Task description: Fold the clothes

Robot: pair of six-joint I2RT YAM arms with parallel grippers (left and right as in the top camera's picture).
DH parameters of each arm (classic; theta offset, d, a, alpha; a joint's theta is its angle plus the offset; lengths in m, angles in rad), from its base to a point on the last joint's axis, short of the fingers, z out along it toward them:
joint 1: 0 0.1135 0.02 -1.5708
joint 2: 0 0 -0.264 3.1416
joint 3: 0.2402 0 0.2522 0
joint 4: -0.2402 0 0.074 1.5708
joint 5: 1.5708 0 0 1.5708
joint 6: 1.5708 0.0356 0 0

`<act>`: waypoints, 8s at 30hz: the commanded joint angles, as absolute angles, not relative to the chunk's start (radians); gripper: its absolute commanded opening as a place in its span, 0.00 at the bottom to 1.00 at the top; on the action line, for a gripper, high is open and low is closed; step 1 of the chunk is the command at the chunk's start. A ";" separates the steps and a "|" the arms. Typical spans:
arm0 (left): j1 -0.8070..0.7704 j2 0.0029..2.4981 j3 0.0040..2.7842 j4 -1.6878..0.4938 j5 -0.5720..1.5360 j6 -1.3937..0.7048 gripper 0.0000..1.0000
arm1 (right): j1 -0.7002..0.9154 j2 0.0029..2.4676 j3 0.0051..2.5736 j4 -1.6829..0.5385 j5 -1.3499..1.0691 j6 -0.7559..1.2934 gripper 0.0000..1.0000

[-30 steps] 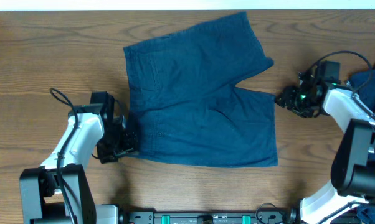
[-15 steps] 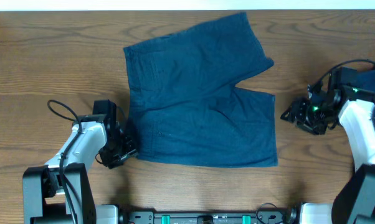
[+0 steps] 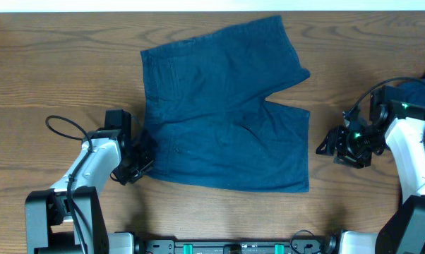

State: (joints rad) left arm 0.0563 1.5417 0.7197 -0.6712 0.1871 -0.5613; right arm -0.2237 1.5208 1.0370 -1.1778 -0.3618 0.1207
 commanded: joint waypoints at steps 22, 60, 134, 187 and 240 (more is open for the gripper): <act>0.060 1.562 0.703 -0.698 0.085 -0.573 0.43 | -0.159 1.507 0.699 -1.037 -0.406 0.230 0.59; 0.061 1.562 0.703 -0.702 0.085 -0.542 0.55 | -0.104 1.401 0.645 -0.933 -0.414 0.366 0.01; 0.062 1.221 0.857 -1.186 0.202 -0.418 0.06 | -0.146 1.289 0.960 -1.222 -0.260 0.343 0.01; 0.063 1.565 1.102 -0.750 -0.123 -0.400 0.11 | 0.037 2.070 1.395 0.059 -0.414 0.683 0.06; 0.074 1.565 0.754 -0.698 0.317 -0.250 0.06 | 0.039 2.046 1.392 -1.125 -0.159 0.127 0.01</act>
